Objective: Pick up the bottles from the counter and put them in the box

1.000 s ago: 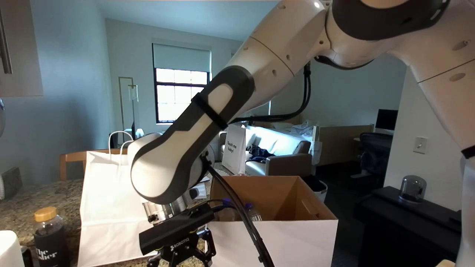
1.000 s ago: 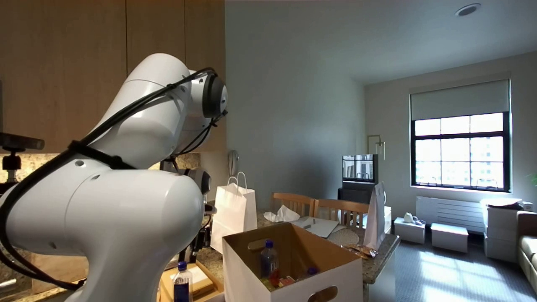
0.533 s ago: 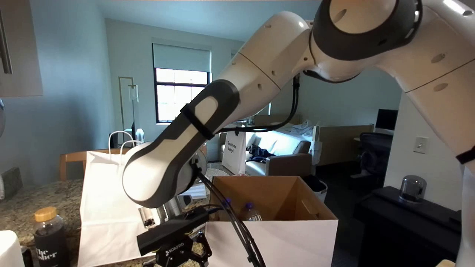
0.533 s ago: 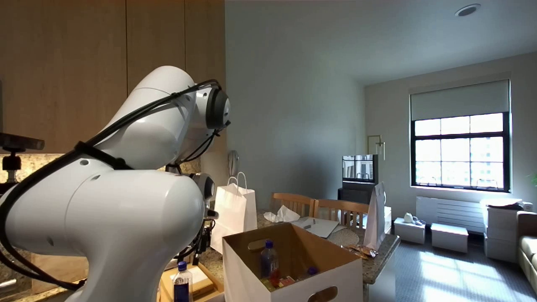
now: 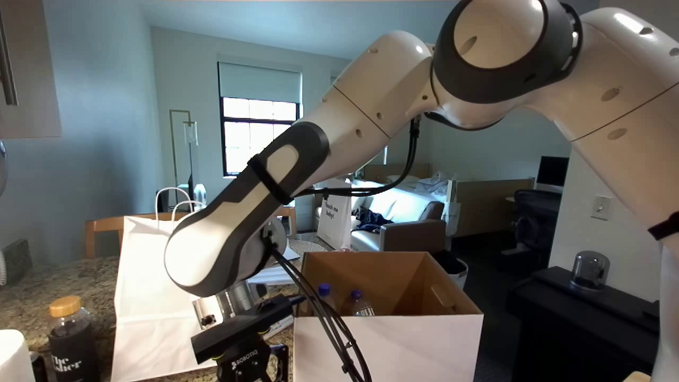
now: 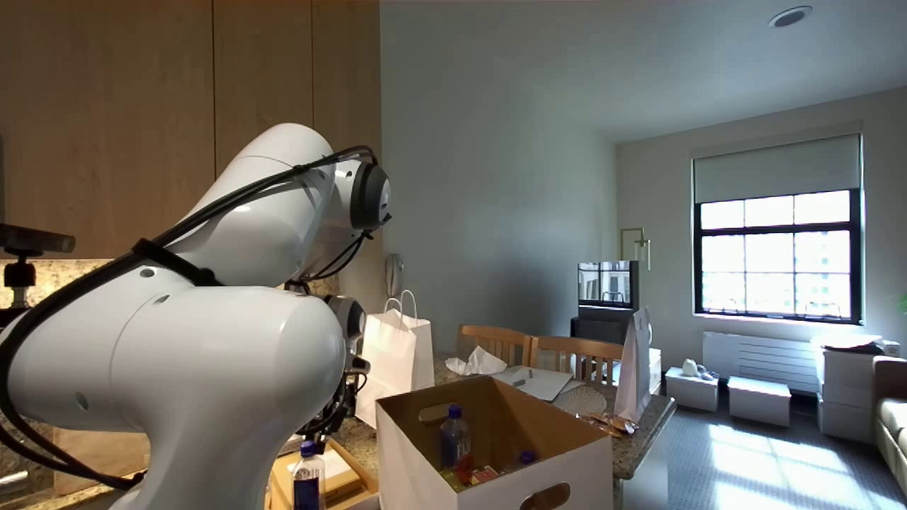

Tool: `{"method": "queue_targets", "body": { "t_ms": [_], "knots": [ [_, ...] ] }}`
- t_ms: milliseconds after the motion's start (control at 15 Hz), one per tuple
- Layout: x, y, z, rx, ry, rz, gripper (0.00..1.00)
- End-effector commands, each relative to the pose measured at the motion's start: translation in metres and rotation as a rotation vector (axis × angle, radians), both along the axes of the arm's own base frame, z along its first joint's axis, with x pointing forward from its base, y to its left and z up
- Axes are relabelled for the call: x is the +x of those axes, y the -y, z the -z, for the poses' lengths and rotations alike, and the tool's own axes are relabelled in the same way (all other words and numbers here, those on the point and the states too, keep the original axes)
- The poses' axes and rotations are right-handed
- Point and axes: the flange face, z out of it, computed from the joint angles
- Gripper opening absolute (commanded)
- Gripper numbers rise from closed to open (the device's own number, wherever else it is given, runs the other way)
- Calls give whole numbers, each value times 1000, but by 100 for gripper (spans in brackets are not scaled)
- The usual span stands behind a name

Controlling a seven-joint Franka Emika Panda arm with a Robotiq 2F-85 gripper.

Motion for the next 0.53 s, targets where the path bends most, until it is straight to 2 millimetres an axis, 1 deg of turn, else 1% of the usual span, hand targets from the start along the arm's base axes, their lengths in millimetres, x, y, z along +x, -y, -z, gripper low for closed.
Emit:
{"method": "queue_targets", "body": {
  "t_ms": [0, 67, 267, 333, 400, 467],
  "knots": [
    [-2, 2, -5, 0, -55, -18, 12],
    [-4, 4, -6, -10, -60, -11, 7],
    [-7, 6, -6, -23, -87, -1, 2],
    [-7, 6, -6, -26, -93, 1, 13],
    [-8, 6, -6, -25, -100, 3, 28],
    [-9, 6, -6, -24, -111, 2, 30]
  ]
}}
